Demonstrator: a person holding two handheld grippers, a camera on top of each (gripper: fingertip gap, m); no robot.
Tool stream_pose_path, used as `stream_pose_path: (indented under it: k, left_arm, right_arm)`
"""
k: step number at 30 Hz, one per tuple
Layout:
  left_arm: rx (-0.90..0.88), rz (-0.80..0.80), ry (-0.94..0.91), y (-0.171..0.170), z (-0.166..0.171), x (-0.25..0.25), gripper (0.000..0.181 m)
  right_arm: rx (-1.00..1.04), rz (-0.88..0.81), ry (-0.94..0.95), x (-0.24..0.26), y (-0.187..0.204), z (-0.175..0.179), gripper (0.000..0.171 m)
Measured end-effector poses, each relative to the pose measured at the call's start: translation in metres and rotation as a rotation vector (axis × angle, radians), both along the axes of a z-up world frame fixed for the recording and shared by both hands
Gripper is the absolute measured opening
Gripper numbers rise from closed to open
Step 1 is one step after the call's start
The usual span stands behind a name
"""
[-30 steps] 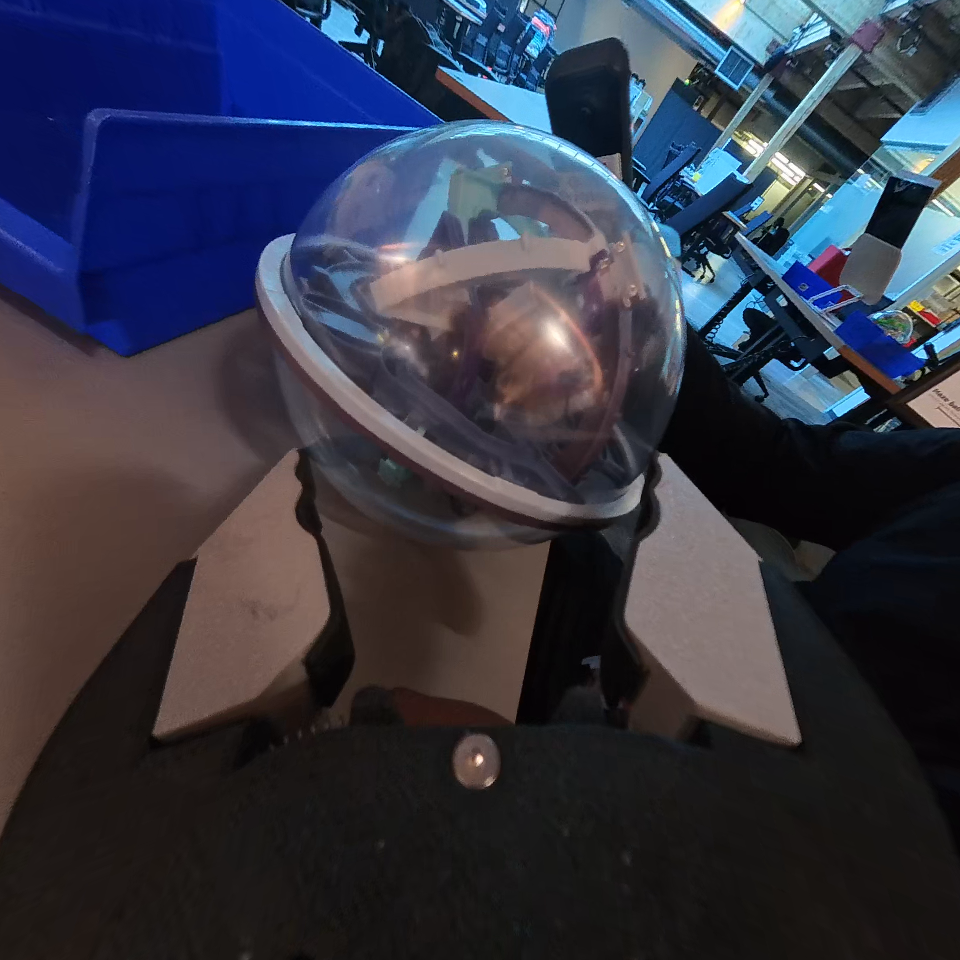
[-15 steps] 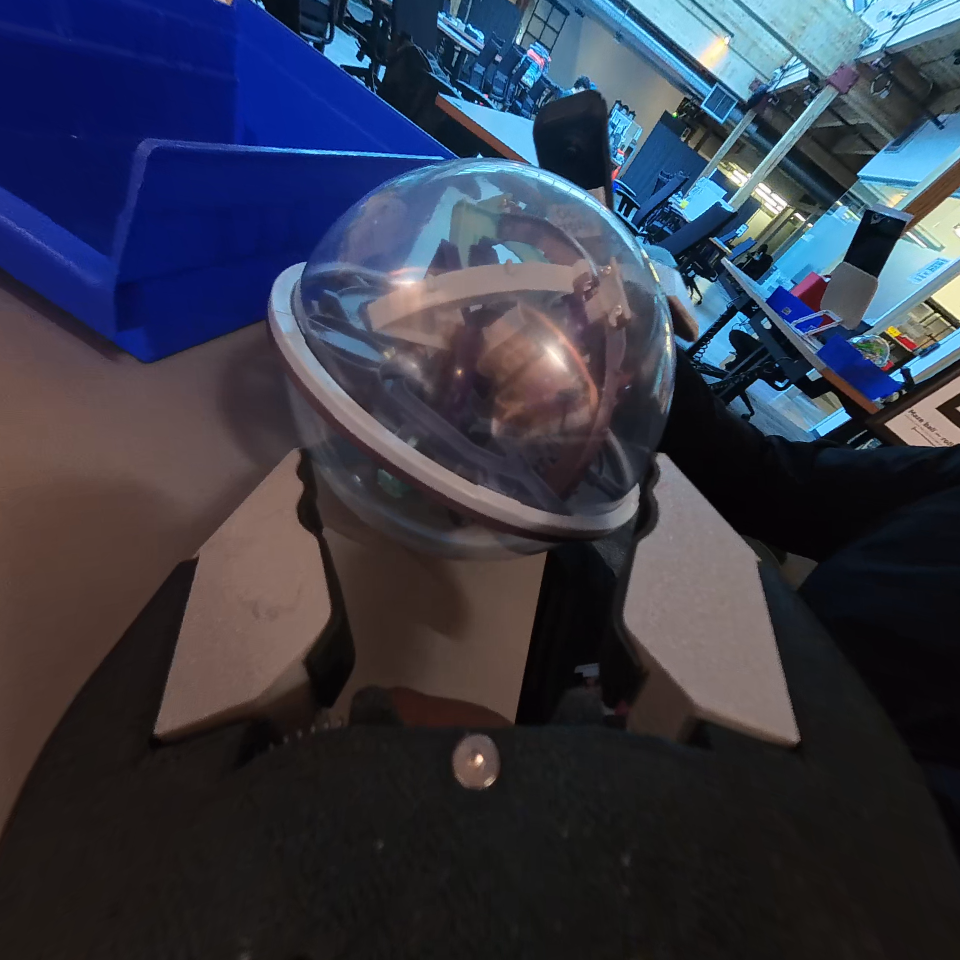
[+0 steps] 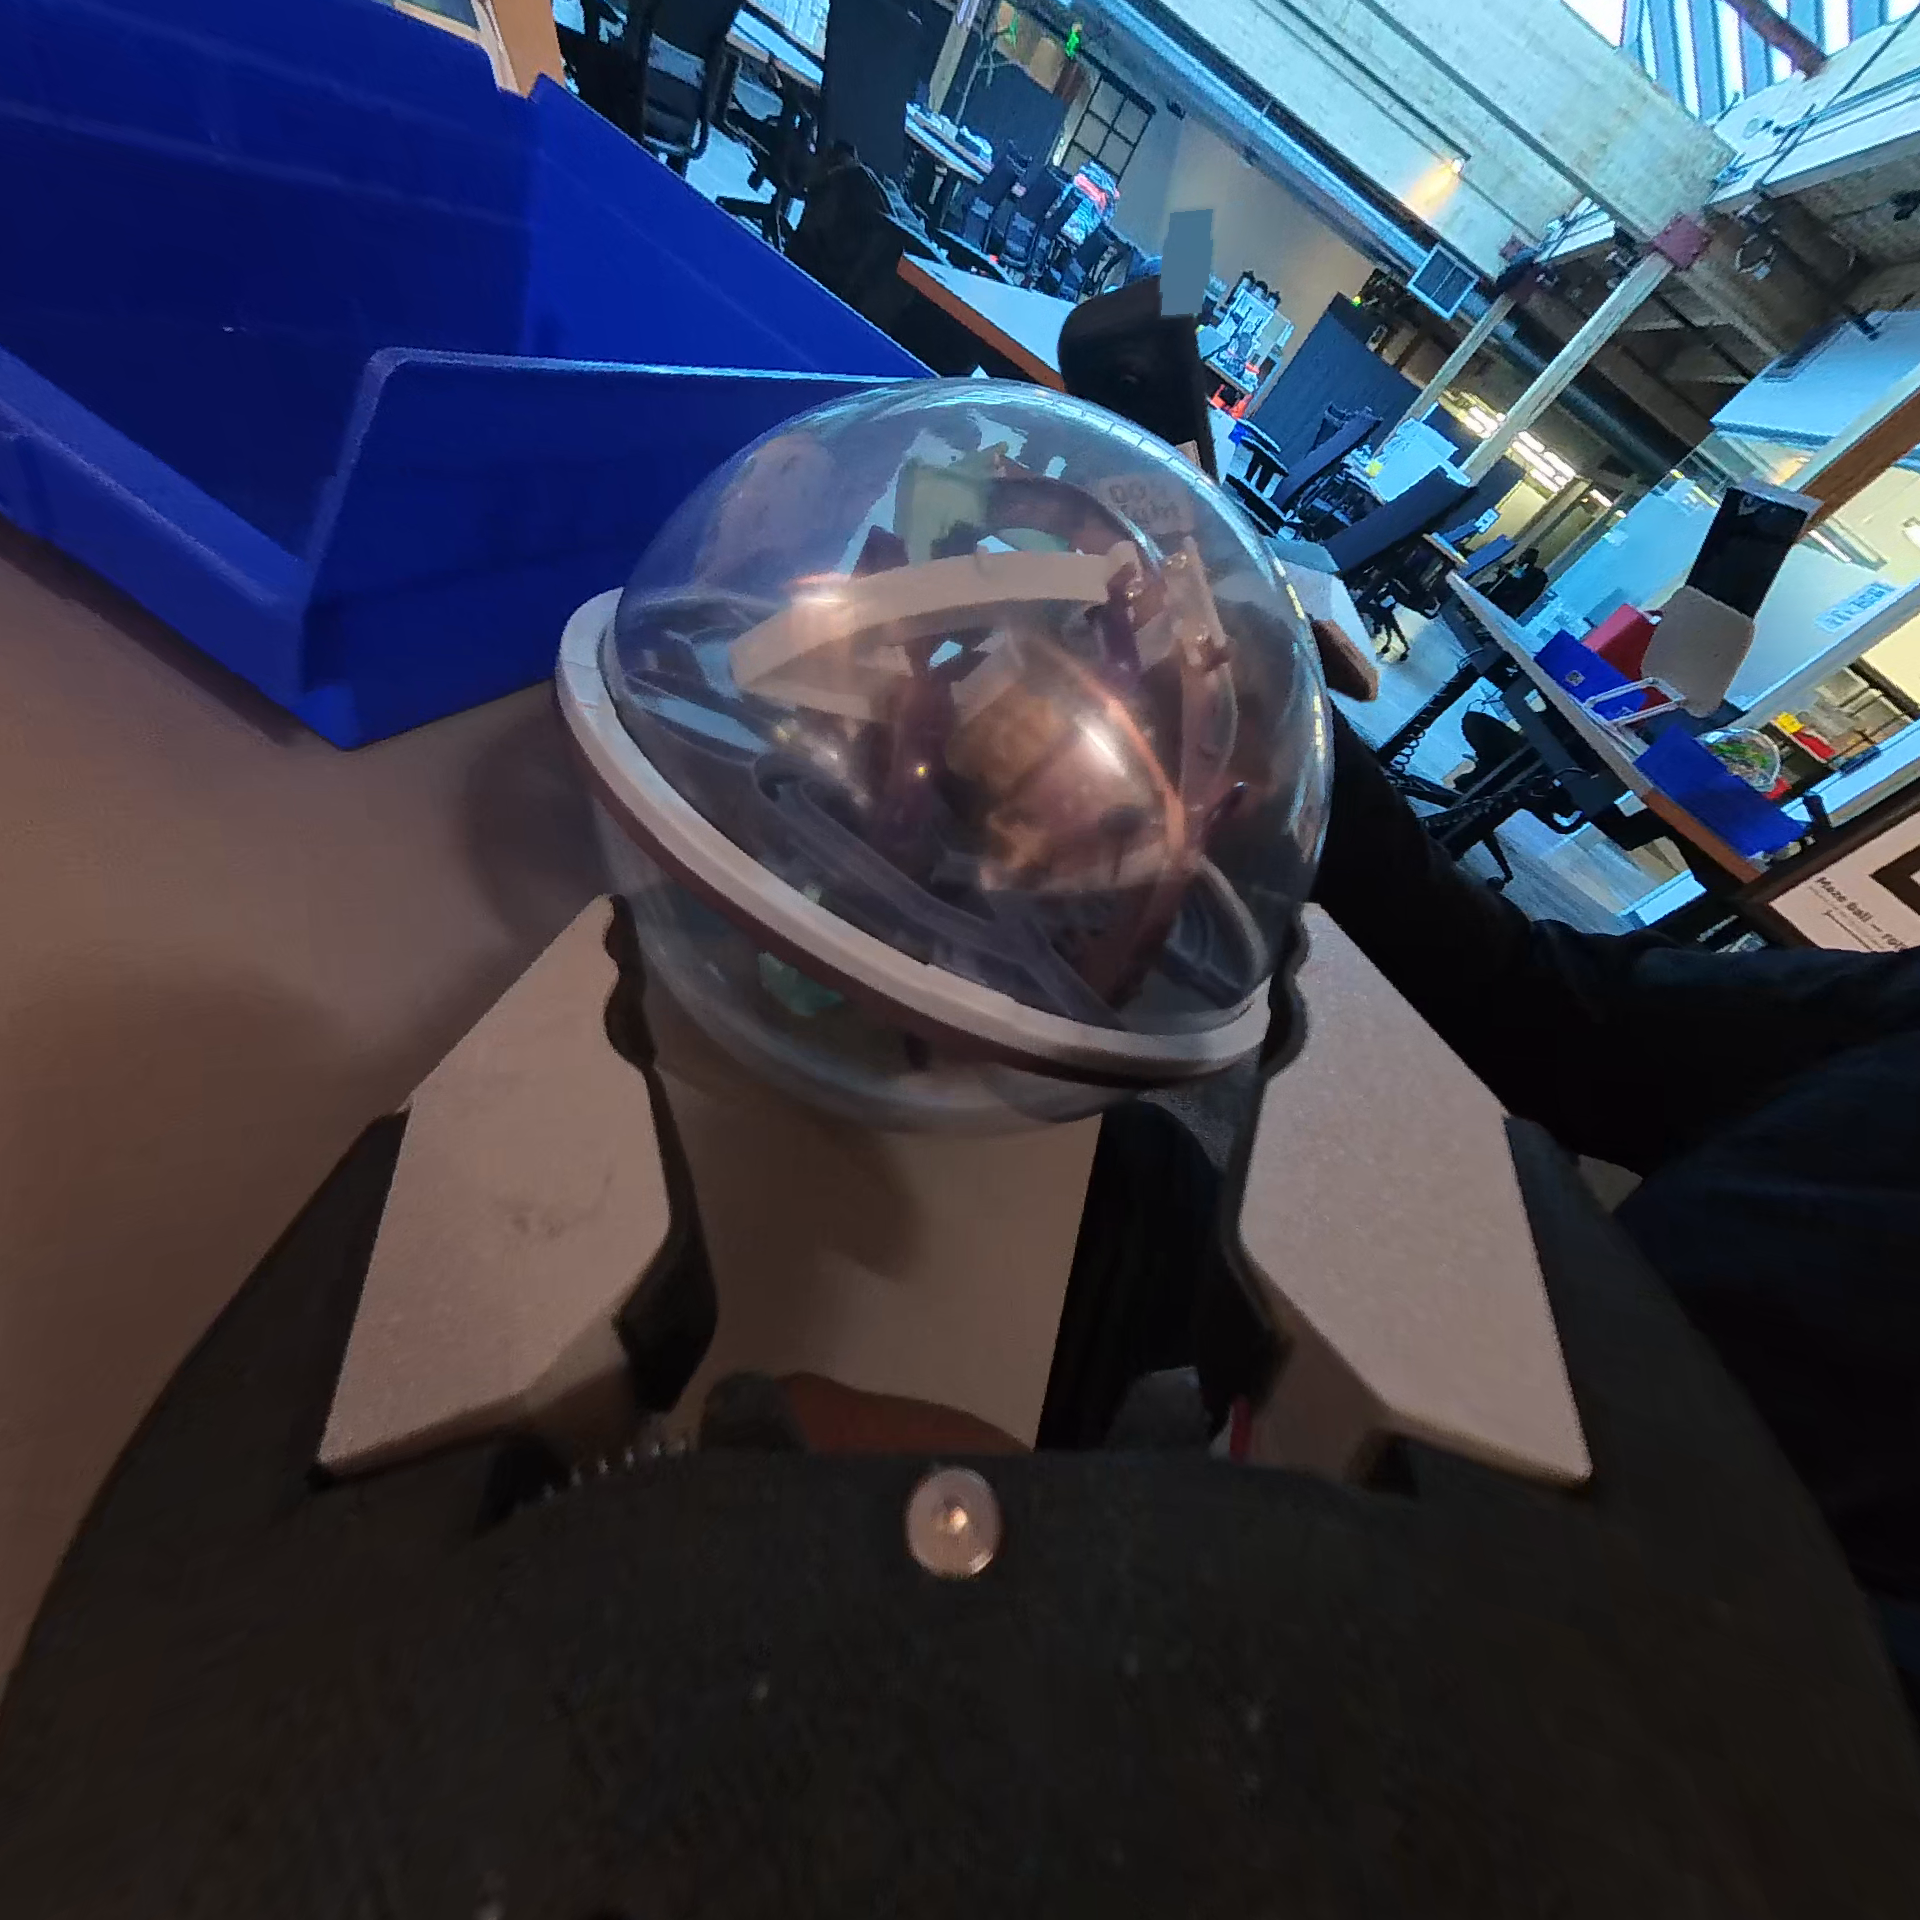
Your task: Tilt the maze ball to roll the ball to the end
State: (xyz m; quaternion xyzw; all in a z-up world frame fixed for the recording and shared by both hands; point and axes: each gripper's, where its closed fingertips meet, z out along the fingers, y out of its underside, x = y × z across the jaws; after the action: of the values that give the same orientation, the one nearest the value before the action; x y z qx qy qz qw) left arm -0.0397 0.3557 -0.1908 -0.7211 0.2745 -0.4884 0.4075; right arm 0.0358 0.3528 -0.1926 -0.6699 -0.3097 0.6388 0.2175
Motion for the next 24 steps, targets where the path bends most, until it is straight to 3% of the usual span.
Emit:
stream_pose_path:
  k: [12,19,24]
  left_arm:
    - [0.009,0.026,-0.030,0.006,0.005,-0.006,0.113]
    - [0.005,0.019,-0.041,0.006,0.005,-0.008,0.112]
    - [0.017,0.018,-0.036,0.006,0.006,-0.009,0.112]
  right_arm:
    - [-0.024,-0.006,0.002,0.000,0.000,0.000,0.137]
    - [0.069,-0.065,-0.077,-0.003,0.003,-0.012,0.116]
    - [0.169,-0.127,-0.161,-0.009,0.002,-0.018,0.115]
